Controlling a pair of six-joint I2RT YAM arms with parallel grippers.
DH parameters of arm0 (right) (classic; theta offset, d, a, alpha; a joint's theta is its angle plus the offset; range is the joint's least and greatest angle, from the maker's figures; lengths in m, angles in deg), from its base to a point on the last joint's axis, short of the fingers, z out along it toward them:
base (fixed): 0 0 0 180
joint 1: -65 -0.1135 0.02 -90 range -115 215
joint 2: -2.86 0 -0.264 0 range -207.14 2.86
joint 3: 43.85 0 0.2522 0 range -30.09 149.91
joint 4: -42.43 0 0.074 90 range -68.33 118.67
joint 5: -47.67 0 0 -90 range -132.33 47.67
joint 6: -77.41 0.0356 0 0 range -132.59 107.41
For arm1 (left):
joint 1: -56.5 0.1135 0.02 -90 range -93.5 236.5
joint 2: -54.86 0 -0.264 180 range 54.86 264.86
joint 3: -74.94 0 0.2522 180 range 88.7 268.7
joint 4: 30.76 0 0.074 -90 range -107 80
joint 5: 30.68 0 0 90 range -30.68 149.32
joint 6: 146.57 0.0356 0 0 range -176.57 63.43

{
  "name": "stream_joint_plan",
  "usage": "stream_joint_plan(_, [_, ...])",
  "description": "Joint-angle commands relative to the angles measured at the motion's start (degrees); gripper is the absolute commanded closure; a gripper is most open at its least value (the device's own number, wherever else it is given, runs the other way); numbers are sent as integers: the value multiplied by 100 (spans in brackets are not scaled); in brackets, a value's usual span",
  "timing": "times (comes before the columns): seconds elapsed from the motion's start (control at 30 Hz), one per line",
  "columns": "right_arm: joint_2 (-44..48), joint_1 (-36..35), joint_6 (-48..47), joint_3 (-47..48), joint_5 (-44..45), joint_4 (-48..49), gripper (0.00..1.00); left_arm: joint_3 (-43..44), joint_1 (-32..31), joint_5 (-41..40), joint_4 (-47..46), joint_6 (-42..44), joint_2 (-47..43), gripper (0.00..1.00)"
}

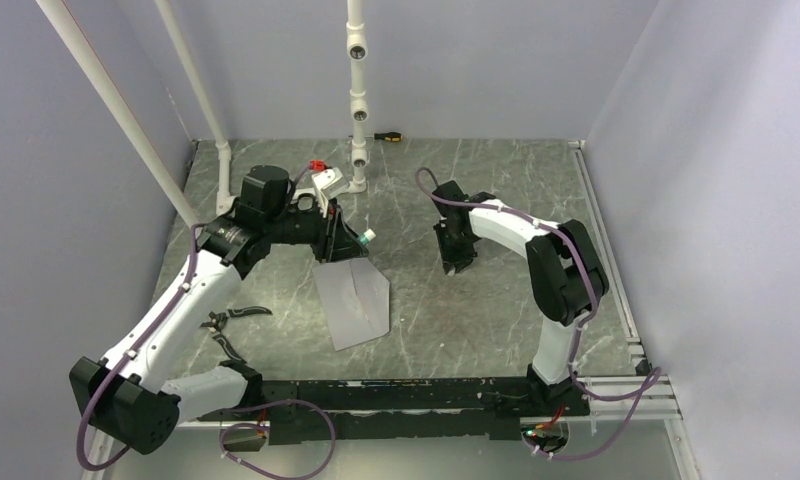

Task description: Place the letter into the envelope and seal it

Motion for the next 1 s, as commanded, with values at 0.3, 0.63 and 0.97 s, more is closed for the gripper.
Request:
stream_joint_plan(0.3, [-132,11,-21,-120,101,321,60,-44,-2,-82,-389,-316,-356,98])
stream_joint_plan(0.63, [606,4,128,312,247,-114,31,98,-3,-369,-514,-561,-436,97])
stream_joint_plan(0.97, [2747,5,607,187,-1660,1025,26,96,-3,-127,-1834,-1643,-571,98])
